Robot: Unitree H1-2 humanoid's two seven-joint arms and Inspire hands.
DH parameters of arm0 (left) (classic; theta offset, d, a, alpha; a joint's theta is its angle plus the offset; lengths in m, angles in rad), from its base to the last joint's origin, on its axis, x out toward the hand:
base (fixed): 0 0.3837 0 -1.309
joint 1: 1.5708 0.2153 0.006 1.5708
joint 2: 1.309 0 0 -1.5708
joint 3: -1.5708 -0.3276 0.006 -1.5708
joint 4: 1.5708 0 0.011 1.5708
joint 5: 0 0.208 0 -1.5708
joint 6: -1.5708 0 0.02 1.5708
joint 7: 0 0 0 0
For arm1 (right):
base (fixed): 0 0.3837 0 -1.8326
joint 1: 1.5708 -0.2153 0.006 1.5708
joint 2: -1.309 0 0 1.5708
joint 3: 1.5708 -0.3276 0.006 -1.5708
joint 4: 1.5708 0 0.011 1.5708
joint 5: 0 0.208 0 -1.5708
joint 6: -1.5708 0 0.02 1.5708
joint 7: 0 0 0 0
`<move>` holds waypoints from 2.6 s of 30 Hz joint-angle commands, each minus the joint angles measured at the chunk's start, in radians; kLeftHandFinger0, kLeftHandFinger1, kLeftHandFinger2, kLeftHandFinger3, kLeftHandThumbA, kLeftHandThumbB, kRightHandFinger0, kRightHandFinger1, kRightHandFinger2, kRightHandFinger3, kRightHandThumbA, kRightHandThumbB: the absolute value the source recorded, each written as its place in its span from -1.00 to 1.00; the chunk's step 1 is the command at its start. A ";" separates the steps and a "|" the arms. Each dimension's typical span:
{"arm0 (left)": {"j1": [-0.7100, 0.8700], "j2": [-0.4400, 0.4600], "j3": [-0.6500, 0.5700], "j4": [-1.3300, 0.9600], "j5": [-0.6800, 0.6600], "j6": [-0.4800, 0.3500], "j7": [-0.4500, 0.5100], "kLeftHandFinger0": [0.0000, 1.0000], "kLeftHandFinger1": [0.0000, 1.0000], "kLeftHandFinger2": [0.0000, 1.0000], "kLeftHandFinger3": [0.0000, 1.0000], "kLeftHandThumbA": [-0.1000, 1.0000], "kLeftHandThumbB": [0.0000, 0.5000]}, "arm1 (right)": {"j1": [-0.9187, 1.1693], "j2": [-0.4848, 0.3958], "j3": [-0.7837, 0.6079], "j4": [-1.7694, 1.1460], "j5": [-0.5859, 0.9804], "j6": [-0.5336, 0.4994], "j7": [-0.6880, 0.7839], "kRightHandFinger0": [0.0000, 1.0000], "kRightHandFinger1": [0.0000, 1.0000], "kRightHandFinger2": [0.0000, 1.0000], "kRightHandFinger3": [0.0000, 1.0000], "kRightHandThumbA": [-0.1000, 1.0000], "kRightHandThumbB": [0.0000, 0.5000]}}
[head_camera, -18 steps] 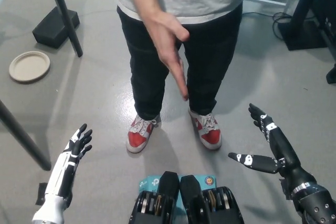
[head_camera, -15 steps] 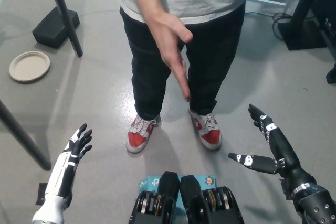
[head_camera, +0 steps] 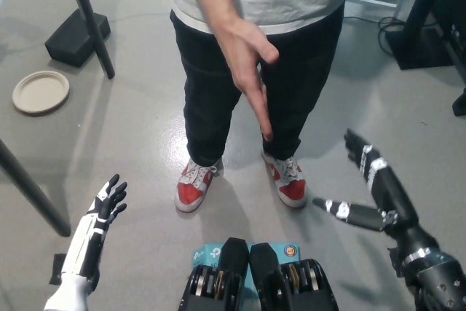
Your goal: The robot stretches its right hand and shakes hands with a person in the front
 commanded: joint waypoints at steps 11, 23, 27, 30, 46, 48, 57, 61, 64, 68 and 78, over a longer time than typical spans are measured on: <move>0.002 0.001 0.008 -0.014 -0.001 -0.044 0.004 1.00 1.00 1.00 1.00 1.00 -0.34 | -0.201 0.029 0.021 -0.179 -0.046 0.224 -0.013 1.00 1.00 1.00 1.00 1.00 0.39; 0.013 0.002 0.006 -0.023 -0.002 -0.039 0.000 1.00 1.00 1.00 1.00 1.00 -0.40 | -0.350 0.057 0.085 -0.061 -0.151 0.382 -0.028 1.00 1.00 1.00 1.00 1.00 0.42; 0.011 0.000 0.007 -0.022 -0.005 -0.036 0.001 1.00 1.00 1.00 1.00 1.00 -0.35 | -0.400 0.074 0.097 0.002 -0.164 0.412 -0.028 1.00 1.00 1.00 1.00 1.00 0.52; 0.014 0.003 0.006 -0.024 0.003 -0.036 0.003 1.00 1.00 1.00 1.00 1.00 -0.37 | -0.439 0.083 0.108 0.064 -0.180 0.425 -0.031 1.00 1.00 1.00 1.00 1.00 0.62; 0.008 0.000 0.005 -0.034 0.004 -0.029 0.003 1.00 1.00 1.00 1.00 1.00 -0.35 | -0.643 0.145 0.117 0.333 -0.213 0.406 -0.066 1.00 1.00 1.00 1.00 1.00 0.39; 0.009 -0.001 0.008 -0.035 -0.004 -0.034 0.002 1.00 1.00 1.00 1.00 1.00 -0.38 | -0.656 0.153 0.121 0.341 -0.222 0.409 -0.070 1.00 1.00 1.00 1.00 0.96 0.36; 0.007 0.002 0.003 -0.042 0.003 -0.021 -0.001 1.00 1.00 1.00 1.00 1.00 -0.37 | -0.724 0.202 0.122 0.380 -0.283 0.438 -0.148 1.00 1.00 1.00 1.00 0.17 0.23; 0.003 0.002 0.003 -0.040 -0.001 -0.018 -0.003 1.00 1.00 1.00 1.00 1.00 -0.39 | -0.726 0.203 0.126 0.405 -0.310 0.421 -0.176 1.00 1.00 1.00 1.00 -0.45 0.10; -0.003 0.001 0.002 -0.043 -0.006 -0.013 -0.006 1.00 1.00 1.00 1.00 1.00 -0.40 | -0.709 0.203 0.122 0.418 -0.326 0.375 -0.210 1.00 1.00 1.00 1.00 -0.79 0.04; -0.003 0.002 0.002 -0.041 0.003 -0.019 -0.001 1.00 1.00 1.00 1.00 1.00 -0.43 | -0.680 0.205 0.115 0.383 -0.328 0.363 -0.229 1.00 1.00 1.00 1.00 -0.77 -0.04; 0.000 0.008 0.003 -0.034 0.012 -0.027 0.000 1.00 1.00 1.00 1.00 1.00 -0.37 | -0.543 0.184 0.126 -0.256 -0.343 0.503 -0.132 1.00 1.00 1.00 1.00 -0.66 -0.13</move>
